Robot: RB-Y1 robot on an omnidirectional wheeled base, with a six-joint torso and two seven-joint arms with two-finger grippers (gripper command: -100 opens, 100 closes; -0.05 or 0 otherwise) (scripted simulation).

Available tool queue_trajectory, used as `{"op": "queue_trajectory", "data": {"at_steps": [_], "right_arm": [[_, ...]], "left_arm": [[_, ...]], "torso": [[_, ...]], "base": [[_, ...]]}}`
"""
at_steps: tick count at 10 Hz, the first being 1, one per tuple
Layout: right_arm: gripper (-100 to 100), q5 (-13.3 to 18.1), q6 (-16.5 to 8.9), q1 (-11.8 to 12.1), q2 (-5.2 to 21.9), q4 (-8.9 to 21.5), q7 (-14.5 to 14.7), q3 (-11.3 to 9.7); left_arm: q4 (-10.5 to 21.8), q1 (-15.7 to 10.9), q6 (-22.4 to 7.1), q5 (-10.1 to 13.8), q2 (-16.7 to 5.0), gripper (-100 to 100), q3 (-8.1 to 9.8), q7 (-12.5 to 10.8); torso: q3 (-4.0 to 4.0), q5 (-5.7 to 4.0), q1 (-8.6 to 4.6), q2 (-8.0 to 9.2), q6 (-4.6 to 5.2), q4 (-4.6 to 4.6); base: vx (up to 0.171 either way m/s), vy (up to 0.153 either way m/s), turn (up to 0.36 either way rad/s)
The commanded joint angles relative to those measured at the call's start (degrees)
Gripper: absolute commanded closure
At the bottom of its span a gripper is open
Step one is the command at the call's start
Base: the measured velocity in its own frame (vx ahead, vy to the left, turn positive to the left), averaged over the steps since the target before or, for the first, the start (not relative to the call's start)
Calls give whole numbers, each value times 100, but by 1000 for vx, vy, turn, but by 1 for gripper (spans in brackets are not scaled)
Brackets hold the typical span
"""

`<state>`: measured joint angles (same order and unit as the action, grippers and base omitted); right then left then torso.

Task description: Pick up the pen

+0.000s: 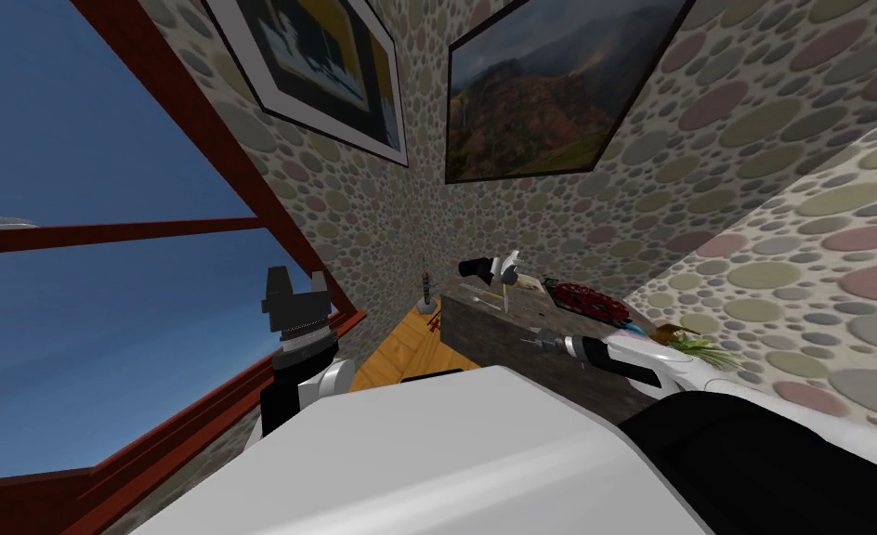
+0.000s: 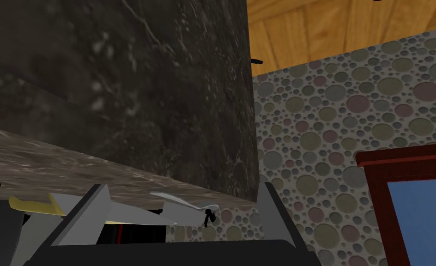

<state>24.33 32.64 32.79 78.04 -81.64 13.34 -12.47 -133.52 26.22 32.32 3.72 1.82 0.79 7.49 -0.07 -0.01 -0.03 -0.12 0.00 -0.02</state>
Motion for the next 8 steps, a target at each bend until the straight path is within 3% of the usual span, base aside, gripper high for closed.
{"op": "queue_trajectory", "data": {"at_steps": [1,4,5,7,8], "right_arm": [[-100,42,95,11,132,174,38,-23],[-100,321,258,110,751,681,105,-276],[-100,321,258,110,789,681,105,-276],[-100,498,355,194,1139,973,144,-472],[-100,498,355,194,1143,973,144,-472]], "left_arm": [[0,0,0,0,0,0,0,0],[0,0,0,0,0,0,0,0],[0,1,0,0,0,0,0,0],[0,0,0,0,0,0,0,0],[0,1,0,0,0,0,0,0]], "torso": [[0,0,0,0,0,0],[-3,0,-5,-6,-1,-1],[-8,-3,-12,-13,1,-3],[-5,-3,-6,-9,0,-2],[-7,-3,-11,-12,1,-3]], "base": [[18,-4,75],[43,-20,202],[48,-26,51],[48,-28,175],[48,-30,73]]}}
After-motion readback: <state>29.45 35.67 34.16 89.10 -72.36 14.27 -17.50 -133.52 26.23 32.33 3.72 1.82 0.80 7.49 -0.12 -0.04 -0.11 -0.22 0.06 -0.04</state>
